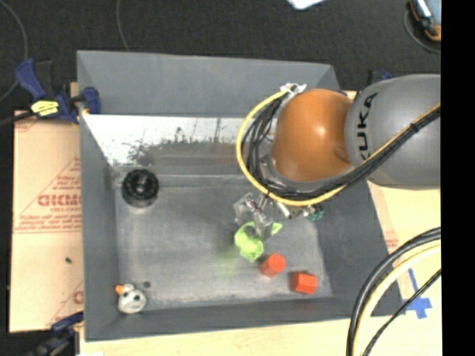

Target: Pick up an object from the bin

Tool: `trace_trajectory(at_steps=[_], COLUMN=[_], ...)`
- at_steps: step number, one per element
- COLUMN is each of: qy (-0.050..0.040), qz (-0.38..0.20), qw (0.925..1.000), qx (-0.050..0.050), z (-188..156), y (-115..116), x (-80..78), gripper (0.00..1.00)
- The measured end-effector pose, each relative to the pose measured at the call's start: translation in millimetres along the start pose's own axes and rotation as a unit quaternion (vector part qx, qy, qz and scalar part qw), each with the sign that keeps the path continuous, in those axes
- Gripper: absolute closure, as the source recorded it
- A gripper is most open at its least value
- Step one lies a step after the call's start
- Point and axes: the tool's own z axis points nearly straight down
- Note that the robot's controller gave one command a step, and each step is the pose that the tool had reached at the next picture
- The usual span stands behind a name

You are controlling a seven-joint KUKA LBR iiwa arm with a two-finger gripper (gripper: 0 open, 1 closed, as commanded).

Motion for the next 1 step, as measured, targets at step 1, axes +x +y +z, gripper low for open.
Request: trace_trajectory(at_steps=[1], qy=[0.0007], qz=[0.002], qw=[1.0000], qx=[0.000], z=[-52.1], y=[-2.6], x=[-17.0], gripper=[1.00])
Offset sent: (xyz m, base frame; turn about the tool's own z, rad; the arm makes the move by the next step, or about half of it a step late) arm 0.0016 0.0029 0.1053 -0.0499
